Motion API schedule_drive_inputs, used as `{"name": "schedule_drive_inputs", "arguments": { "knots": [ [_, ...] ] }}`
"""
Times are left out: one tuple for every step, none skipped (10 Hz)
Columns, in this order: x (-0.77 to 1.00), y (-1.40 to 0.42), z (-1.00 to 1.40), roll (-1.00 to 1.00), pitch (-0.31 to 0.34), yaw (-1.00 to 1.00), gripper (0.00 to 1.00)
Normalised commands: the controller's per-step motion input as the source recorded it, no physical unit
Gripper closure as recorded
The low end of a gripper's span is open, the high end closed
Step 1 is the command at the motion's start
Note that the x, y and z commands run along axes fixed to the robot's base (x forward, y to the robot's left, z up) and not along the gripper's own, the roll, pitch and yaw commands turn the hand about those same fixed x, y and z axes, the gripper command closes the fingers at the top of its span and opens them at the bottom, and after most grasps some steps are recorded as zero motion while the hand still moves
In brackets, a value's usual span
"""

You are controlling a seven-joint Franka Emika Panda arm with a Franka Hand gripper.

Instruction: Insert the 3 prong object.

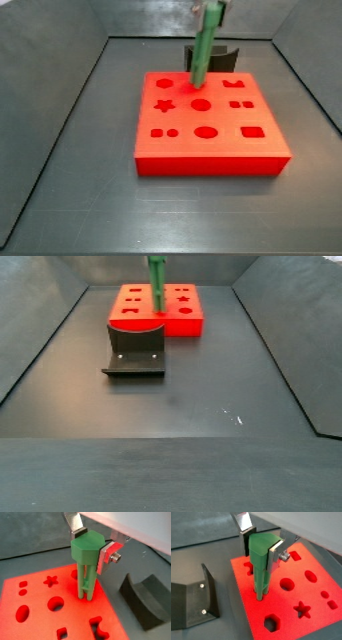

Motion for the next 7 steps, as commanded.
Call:
{"name": "schedule_drive_inputs", "arguments": {
  "knots": [
    [0.0, 0.0, -0.03, -0.06, 0.0, 0.07, 1.0],
    [0.0, 0.0, -0.03, 0.0, 0.0, 0.0, 1.0],
    [0.21, -0.03, -0.23, 0.16, 0.057, 0.0, 1.0],
    [0.23, 0.0, -0.53, 0.17, 0.061, 0.0, 1.0],
    [0.26, -0.01, -0.54, 0.19, 0.06, 0.0, 1.0],
    [0.32, 0.0, -0.57, 0.24, 0.047, 0.0, 1.0],
    [0.3, 0.0, -0.62, 0.23, 0.021, 0.0, 1.0]
  ]
}}
